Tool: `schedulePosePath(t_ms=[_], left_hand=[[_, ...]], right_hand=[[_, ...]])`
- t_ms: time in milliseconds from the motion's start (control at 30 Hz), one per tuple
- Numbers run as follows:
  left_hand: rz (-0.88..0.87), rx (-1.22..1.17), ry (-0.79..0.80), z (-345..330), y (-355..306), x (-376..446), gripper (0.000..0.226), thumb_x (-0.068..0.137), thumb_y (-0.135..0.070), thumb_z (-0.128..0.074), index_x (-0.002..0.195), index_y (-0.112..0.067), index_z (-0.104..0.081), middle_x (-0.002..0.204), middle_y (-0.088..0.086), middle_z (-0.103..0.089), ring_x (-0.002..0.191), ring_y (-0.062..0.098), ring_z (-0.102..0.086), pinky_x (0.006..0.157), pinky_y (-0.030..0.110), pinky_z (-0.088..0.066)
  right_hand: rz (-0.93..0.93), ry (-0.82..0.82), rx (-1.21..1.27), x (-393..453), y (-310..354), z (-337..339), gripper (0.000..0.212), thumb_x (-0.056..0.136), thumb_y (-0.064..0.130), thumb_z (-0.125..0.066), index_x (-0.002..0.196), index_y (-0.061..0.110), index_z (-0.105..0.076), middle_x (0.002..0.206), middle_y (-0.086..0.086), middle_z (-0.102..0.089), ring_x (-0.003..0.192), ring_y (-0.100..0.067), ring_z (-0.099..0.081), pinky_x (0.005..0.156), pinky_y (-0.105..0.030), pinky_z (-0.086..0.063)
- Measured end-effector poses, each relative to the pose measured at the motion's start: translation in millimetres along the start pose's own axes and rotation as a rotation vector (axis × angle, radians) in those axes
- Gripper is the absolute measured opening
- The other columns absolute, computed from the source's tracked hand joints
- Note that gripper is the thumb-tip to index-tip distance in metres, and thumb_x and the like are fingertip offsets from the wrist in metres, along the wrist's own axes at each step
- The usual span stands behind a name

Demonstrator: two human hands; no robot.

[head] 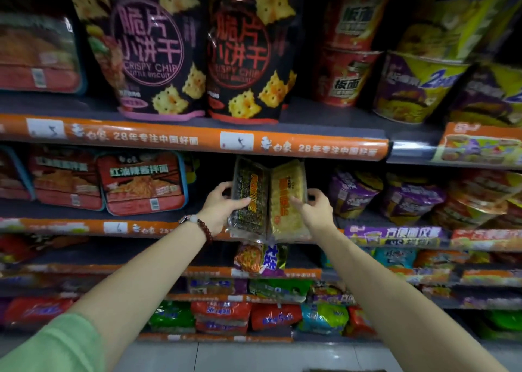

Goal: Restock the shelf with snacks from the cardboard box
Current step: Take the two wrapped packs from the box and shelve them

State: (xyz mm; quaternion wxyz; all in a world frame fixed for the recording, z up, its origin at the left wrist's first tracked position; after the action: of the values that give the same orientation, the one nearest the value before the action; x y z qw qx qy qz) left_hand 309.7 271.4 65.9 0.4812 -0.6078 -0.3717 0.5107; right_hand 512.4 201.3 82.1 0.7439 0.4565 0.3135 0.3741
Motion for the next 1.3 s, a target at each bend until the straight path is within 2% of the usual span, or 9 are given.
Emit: schedulePosePath(t_ms=[133,267,367,467,600,733,933,1100,1300], left_hand=[[0.006,0.016,-0.061,0.4,-5.1,29.6,0.068,0.07,-0.011,-0.081,0.13,-0.016,-0.049,0.119,0.018,-0.063,0.108,0.032,-0.062,0.094,0.052,-0.05],[0.04,0.07,-0.121,4.4,-10.0,50.8,0.079,0.068,-0.019,-0.083,0.137,-0.013,-0.045,0.125,0.014,-0.061,0.11,0.029,-0.061,0.088,0.043,-0.054],[0.066,0.14,-0.12,9.2,-9.6,62.5,0.074,0.07,-0.02,-0.082,0.135,-0.011,-0.047,0.121,0.009,-0.063,0.109,0.027,-0.062,0.077,0.036,-0.055],[0.09,0.197,-0.075,11.1,-8.4,70.5,0.072,0.07,-0.022,-0.082,0.134,-0.008,-0.05,0.119,0.009,-0.065,0.107,0.026,-0.063,0.093,0.046,-0.053],[0.104,0.359,-0.094,15.2,-6.4,78.0,0.076,0.075,-0.025,-0.079,0.139,-0.005,-0.043,0.131,0.011,-0.055,0.12,0.028,-0.054,0.102,0.041,-0.046],[0.119,0.358,-0.063,13.4,-2.8,81.3,0.075,0.078,-0.023,-0.075,0.141,-0.004,-0.039,0.141,0.014,-0.048,0.128,0.028,-0.048,0.108,0.041,-0.04],[0.121,0.41,-0.117,4.9,6.0,78.0,0.075,0.078,-0.03,-0.076,0.14,-0.006,-0.041,0.144,0.012,-0.046,0.131,0.028,-0.045,0.109,0.04,-0.039],[0.049,0.535,-0.196,1.2,3.2,71.7,0.068,0.081,-0.034,-0.072,0.137,-0.005,-0.046,0.14,0.013,-0.051,0.128,0.028,-0.049,0.107,0.035,-0.04],[-0.068,0.655,-0.181,1.4,1.3,57.4,0.059,0.086,-0.036,-0.065,0.131,-0.001,-0.051,0.132,0.015,-0.056,0.121,0.03,-0.054,0.098,0.033,-0.044]], right_hand=[[-0.006,0.032,-0.033,30.9,8.8,3.1,0.04,0.085,0.029,-0.069,0.117,0.011,-0.054,0.097,-0.006,-0.056,0.093,-0.025,-0.056,0.081,-0.035,-0.047],[-0.078,0.048,-0.007,56.2,7.1,-2.9,0.036,0.088,0.021,-0.065,0.12,0.011,-0.054,0.105,-0.008,-0.06,0.089,-0.024,-0.054,0.084,-0.037,-0.048],[-0.119,0.063,0.01,67.0,0.3,-11.9,0.039,0.089,0.018,-0.062,0.125,0.009,-0.053,0.112,-0.011,-0.061,0.09,-0.024,-0.053,0.078,-0.033,-0.045],[-0.145,0.063,-0.011,70.7,-5.7,-14.0,0.039,0.088,0.018,-0.063,0.125,0.008,-0.053,0.11,-0.012,-0.06,0.087,-0.024,-0.053,0.077,-0.032,-0.044],[-0.139,0.036,-0.058,73.4,-9.7,-8.8,0.043,0.085,0.025,-0.069,0.122,0.006,-0.059,0.113,-0.014,-0.062,0.087,-0.023,-0.053,0.08,-0.031,-0.045],[-0.117,-0.009,-0.096,72.1,-11.2,-9.7,0.043,0.087,0.026,-0.067,0.122,0.004,-0.059,0.115,-0.015,-0.063,0.095,-0.028,-0.057,0.082,-0.033,-0.046],[-0.123,-0.041,-0.126,70.7,-16.7,-15.2,0.044,0.088,0.03,-0.066,0.122,0.004,-0.058,0.101,-0.012,-0.063,0.078,-0.021,-0.052,0.071,-0.028,-0.043],[-0.095,-0.077,-0.182,67.7,-20.3,-14.7,0.05,0.088,0.033,-0.065,0.126,0.003,-0.054,0.114,-0.016,-0.064,0.099,-0.031,-0.061,0.075,-0.03,-0.045],[0.005,-0.11,-0.347,60.8,-15.7,-20.9,0.048,0.091,0.031,-0.059,0.129,0.004,-0.048,0.129,-0.016,-0.046,0.114,-0.038,-0.051,0.091,-0.042,-0.047]])
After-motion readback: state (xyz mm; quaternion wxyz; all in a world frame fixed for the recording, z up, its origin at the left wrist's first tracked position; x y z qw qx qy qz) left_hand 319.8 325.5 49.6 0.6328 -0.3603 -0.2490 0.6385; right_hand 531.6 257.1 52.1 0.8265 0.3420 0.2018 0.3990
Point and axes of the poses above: each hand's wrist, its own x-axis towards the middle knuckle, its own z-axis out of the back of the hand, y = z × x, the point moved 2 cm from there along x, towards the middle knuckle
